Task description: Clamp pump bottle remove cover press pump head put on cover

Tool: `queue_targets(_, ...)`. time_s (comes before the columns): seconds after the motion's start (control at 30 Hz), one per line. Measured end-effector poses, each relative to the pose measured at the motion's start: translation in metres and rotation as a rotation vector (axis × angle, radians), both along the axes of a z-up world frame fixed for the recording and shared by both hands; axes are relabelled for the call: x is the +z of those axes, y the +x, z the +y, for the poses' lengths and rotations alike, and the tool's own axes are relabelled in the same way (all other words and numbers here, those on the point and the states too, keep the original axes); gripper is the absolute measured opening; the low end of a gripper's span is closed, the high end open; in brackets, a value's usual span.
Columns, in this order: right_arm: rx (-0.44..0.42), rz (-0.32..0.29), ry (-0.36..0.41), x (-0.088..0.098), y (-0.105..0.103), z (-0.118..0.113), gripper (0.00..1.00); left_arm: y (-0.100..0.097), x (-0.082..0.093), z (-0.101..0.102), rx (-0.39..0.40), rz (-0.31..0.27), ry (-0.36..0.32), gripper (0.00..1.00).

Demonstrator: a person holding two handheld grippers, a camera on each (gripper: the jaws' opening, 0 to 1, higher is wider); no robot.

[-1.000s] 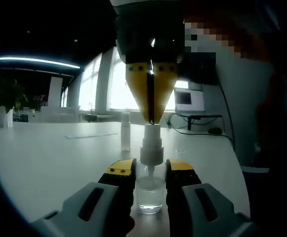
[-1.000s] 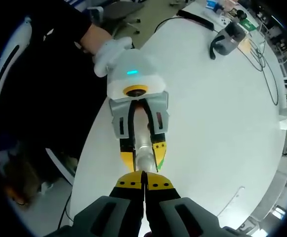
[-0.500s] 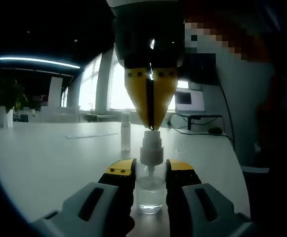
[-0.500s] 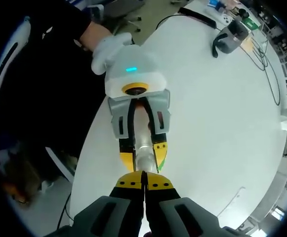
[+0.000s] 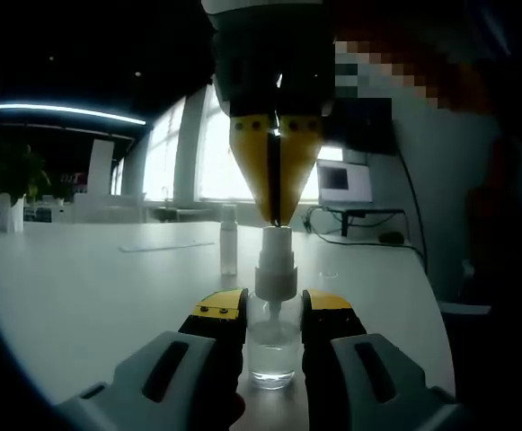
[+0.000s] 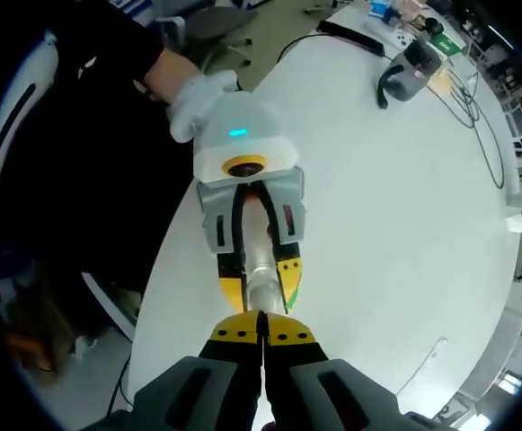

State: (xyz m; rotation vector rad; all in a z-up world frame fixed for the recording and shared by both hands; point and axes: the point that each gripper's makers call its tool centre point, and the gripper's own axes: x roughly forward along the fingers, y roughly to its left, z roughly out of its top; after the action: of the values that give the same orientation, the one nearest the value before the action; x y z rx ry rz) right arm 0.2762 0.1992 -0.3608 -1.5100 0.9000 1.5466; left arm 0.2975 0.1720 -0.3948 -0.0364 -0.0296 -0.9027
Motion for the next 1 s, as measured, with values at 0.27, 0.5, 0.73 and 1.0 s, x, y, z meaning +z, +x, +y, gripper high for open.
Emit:
queue_targets(0.27,0.015,-0.008,-0.009,-0.0011,-0.0049,-0.0019,0.00,-0.0006,-0.0002,-0.0003,0.001,0.000,0.000,0.15)
queue_targets(0.5,0.010,-0.005,-0.010,-0.0016,-0.0066,-0.0027,0.00,-0.0002,-0.0004,0.0000,-0.001,0.000,0.000,0.15)
queue_targets(0.73,0.016,-0.009,-0.020,-0.0018,-0.0071,-0.0027,0.00,-0.0007,-0.0004,-0.0004,0.000,-0.001,0.001,0.15)
queue_targets(1.0,0.013,-0.008,-0.009,-0.0016,-0.0064,-0.0031,0.00,-0.0001,-0.0007,-0.0001,0.000,0.000,0.000,0.15)
